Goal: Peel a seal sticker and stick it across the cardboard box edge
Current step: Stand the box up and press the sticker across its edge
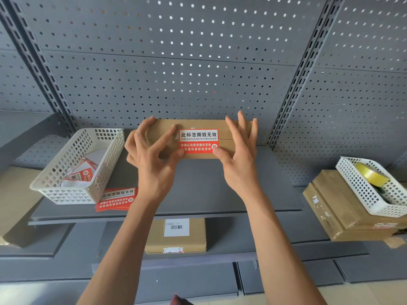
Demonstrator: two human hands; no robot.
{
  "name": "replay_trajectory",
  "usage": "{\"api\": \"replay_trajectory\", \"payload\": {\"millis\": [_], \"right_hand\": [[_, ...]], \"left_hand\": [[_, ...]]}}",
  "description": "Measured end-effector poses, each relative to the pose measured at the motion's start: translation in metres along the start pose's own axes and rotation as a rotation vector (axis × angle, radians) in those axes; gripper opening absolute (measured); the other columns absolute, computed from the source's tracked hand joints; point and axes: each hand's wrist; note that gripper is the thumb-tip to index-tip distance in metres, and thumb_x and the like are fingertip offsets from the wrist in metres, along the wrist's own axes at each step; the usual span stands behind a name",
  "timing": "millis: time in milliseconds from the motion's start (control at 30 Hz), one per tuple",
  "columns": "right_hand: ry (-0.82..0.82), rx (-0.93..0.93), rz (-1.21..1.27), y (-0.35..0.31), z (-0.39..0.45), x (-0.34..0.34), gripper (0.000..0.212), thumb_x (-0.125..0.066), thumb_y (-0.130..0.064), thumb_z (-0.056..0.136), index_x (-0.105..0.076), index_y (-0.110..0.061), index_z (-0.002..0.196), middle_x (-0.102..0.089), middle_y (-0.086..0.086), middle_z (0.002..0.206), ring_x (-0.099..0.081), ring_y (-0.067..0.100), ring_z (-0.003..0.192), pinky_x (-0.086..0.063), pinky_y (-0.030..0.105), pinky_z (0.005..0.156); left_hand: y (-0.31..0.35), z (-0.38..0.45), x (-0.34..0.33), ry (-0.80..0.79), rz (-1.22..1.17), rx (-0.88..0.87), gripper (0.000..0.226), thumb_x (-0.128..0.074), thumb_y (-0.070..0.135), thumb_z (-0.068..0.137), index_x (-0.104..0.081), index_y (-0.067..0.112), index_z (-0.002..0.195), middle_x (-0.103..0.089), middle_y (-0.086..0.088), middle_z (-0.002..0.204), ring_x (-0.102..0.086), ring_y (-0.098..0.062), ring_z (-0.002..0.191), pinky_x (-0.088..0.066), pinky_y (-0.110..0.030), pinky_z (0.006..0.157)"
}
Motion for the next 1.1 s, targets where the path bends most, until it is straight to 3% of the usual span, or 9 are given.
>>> {"api": "replay_trajectory", "payload": {"millis": [233, 333, 467, 600, 800, 967, 1100], "right_hand": [[-0.022, 0.030, 0.011, 0.005, -0.001, 0.001, 0.064, -0.056, -0.010, 0.093, -0.038, -0.022, 0.153, -0.010, -0.007, 0.170, 0.014, 0.015, 0.156, -0.003, 0.028, 0.117], [0.022, -0.006, 0.065, 0.000, 0.000, 0.000, 0.055, -0.056, -0.026, 0.093, -0.047, -0.025, 0.148, -0.018, -0.012, 0.167, 0.007, 0.013, 0.157, -0.007, 0.027, 0.118], [0.275, -0.036, -0.034, -0.021, 0.000, -0.016, 0.047, -0.057, -0.048, 0.092, -0.059, -0.021, 0.131, -0.045, -0.007, 0.153, -0.018, 0.025, 0.153, -0.023, 0.031, 0.112], [0.415, -0.124, -0.187, -0.037, 0.007, -0.034, 0.047, -0.060, -0.055, 0.089, -0.057, -0.022, 0.122, -0.053, -0.007, 0.141, -0.026, 0.029, 0.150, -0.038, 0.050, 0.100], [0.496, -0.153, -0.351, -0.042, 0.019, -0.045, 0.059, -0.061, -0.066, 0.082, -0.057, -0.020, 0.118, -0.058, -0.005, 0.134, -0.034, 0.034, 0.145, -0.036, 0.049, 0.096], [0.498, -0.140, -0.380, -0.038, 0.020, -0.047, 0.055, -0.059, -0.065, 0.086, -0.057, -0.021, 0.120, -0.057, -0.005, 0.134, -0.033, 0.034, 0.145, -0.034, 0.049, 0.098], [0.499, -0.128, -0.342, -0.035, 0.021, -0.045, 0.041, -0.058, -0.052, 0.092, -0.057, -0.023, 0.120, -0.057, -0.006, 0.133, -0.032, 0.034, 0.146, -0.035, 0.049, 0.100]], "left_hand": [[0.004, -0.002, 0.005, -0.028, -0.023, 0.009, 0.053, -0.076, 0.017, 0.082, -0.066, 0.044, 0.126, -0.036, 0.010, 0.154, -0.020, -0.016, 0.140, -0.014, -0.039, 0.108], [0.010, 0.000, 0.006, -0.007, -0.050, 0.052, 0.049, -0.063, 0.017, 0.081, -0.070, 0.046, 0.119, -0.038, 0.017, 0.150, -0.022, -0.017, 0.141, -0.015, -0.039, 0.108], [0.031, 0.004, -0.006, 0.135, -0.040, 0.204, 0.010, -0.070, 0.043, 0.088, -0.071, 0.041, 0.097, -0.044, 0.017, 0.141, -0.026, -0.017, 0.138, -0.024, -0.048, 0.108], [0.043, 0.013, -0.025, 0.222, 0.055, 0.279, 0.032, -0.072, 0.060, 0.079, -0.062, 0.032, 0.090, -0.044, 0.012, 0.138, -0.027, -0.021, 0.137, -0.023, -0.049, 0.105], [0.044, 0.020, -0.036, 0.269, 0.122, 0.277, 0.048, -0.072, 0.070, 0.073, -0.061, 0.028, 0.093, -0.044, 0.008, 0.139, -0.029, -0.027, 0.137, -0.021, -0.050, 0.105], [0.042, 0.021, -0.038, 0.285, 0.134, 0.263, 0.039, -0.072, 0.063, 0.076, -0.060, 0.030, 0.092, -0.044, 0.008, 0.139, -0.029, -0.026, 0.137, -0.021, -0.047, 0.104], [0.039, 0.022, -0.037, 0.278, 0.085, 0.261, 0.028, -0.071, 0.055, 0.081, -0.062, 0.030, 0.092, -0.044, 0.009, 0.138, -0.027, -0.023, 0.137, -0.016, -0.039, 0.100]]}}
Point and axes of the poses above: each hand's wrist, its own z-axis towards the middle knuckle, its own x-axis out of the back of the hand, y = z × x
